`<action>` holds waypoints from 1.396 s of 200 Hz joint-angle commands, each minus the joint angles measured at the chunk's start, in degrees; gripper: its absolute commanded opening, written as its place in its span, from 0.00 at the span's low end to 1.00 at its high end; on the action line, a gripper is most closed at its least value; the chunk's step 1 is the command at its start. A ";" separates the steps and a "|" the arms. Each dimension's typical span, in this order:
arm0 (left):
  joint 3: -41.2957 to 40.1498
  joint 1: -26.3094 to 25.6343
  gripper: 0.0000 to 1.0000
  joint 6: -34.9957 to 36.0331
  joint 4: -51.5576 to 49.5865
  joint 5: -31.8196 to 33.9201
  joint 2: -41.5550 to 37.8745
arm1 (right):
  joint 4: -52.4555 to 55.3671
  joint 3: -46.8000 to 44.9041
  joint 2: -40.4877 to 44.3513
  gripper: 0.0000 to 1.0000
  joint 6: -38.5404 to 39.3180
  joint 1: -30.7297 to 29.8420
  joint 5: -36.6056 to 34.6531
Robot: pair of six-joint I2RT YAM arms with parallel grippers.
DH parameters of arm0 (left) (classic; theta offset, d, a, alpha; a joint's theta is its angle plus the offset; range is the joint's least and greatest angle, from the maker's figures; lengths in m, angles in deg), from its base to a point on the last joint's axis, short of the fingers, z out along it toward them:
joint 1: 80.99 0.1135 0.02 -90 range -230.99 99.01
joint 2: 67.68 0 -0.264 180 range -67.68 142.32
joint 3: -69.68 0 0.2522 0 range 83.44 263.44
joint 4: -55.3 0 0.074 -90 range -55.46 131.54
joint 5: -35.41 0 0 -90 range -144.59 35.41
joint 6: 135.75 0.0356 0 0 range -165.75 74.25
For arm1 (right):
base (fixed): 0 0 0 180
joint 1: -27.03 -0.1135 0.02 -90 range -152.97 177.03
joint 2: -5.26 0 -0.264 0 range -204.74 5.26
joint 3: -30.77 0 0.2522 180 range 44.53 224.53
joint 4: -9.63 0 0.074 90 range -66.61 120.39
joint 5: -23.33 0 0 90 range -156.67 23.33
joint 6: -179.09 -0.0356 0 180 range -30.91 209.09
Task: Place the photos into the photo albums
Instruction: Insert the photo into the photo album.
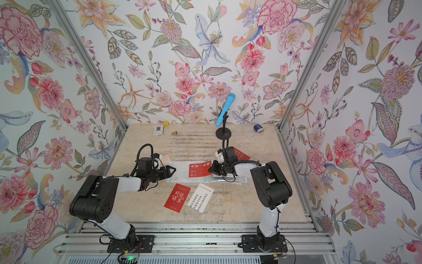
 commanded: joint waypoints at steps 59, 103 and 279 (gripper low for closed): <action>-2.10 -0.93 0.74 -1.18 -1.25 0.30 -0.39 | 1.34 3.48 -0.90 0.28 -0.19 -1.45 0.23; -1.24 -0.88 0.74 -0.68 -2.08 0.18 -0.24 | 6.58 2.79 4.09 0.43 3.03 0.82 -2.52; -1.86 -0.90 0.74 -0.97 -2.51 1.07 -2.77 | 9.69 10.62 -5.85 0.30 5.20 -4.97 -3.39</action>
